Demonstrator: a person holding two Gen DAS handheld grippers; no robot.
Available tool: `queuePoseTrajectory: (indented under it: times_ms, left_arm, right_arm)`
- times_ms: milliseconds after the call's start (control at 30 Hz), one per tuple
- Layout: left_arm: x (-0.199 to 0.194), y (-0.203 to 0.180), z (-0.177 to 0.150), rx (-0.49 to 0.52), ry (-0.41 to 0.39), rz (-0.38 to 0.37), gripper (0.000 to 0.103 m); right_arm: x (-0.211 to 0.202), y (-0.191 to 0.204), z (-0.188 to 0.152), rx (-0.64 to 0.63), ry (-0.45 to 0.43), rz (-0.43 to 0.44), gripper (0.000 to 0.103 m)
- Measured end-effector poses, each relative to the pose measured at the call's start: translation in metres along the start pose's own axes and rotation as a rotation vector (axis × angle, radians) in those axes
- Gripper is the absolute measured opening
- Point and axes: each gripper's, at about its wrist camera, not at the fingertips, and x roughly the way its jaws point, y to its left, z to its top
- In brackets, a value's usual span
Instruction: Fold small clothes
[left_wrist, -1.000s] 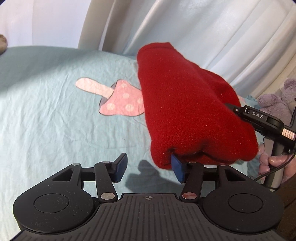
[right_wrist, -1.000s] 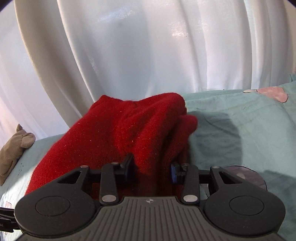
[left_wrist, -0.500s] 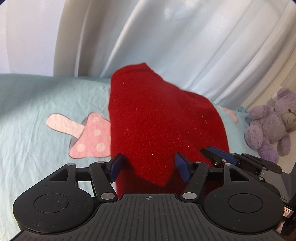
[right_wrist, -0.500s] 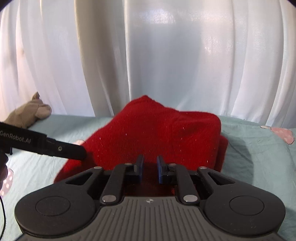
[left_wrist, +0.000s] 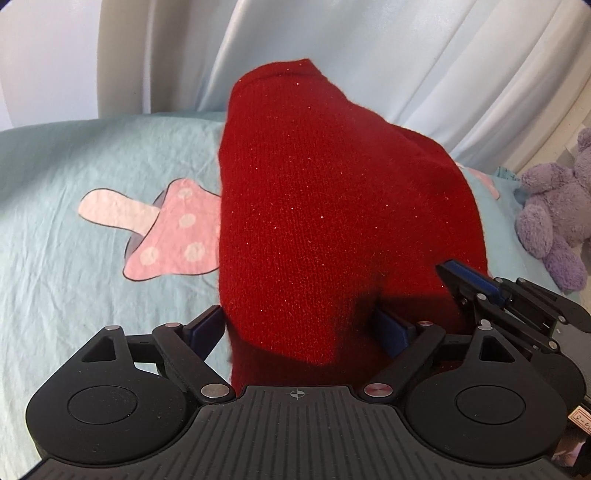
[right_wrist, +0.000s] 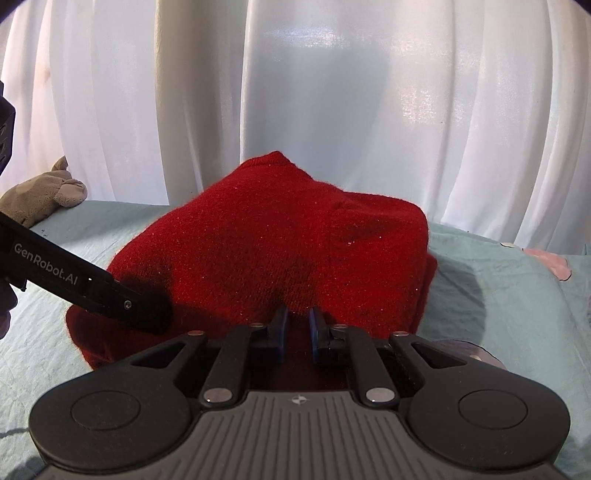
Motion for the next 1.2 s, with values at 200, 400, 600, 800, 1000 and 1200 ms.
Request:
queuePoseTrajectory:
  times_ms: [200, 400, 600, 800, 1000, 1200]
  left_arm:
    - [-0.005, -0.006, -0.003, 0.008, -0.005, 0.041, 0.091]
    - [-0.004, -0.007, -0.01, -0.016, 0.007, 0.053, 0.091]
    - [0.0, 0.01, -0.01, -0.109, 0.033, -0.01, 0.091]
    - [-0.037, 0.035, 0.0, -0.087, -0.005, -0.131, 0.086]
    - [-0.032, 0.068, 0.036, -0.119, -0.066, -0.187, 0.09]
    - [0.015, 0.073, 0.055, -0.178, 0.011, -0.359, 0.096]
  right_arm:
    - [-0.022, -0.007, 0.004, 0.124, 0.016, 0.008, 0.01]
    - [-0.028, -0.02, -0.009, 0.177, 0.032, 0.033, 0.01]
    - [-0.02, -0.024, -0.018, 0.122, -0.006, 0.071, 0.01]
    - [-0.039, -0.05, -0.015, 0.287, 0.013, 0.144, 0.01]
    - [-0.031, -0.088, -0.004, 0.509, 0.038, 0.222, 0.016]
    - [-0.004, -0.114, 0.01, 0.58, 0.062, 0.174, 0.073]
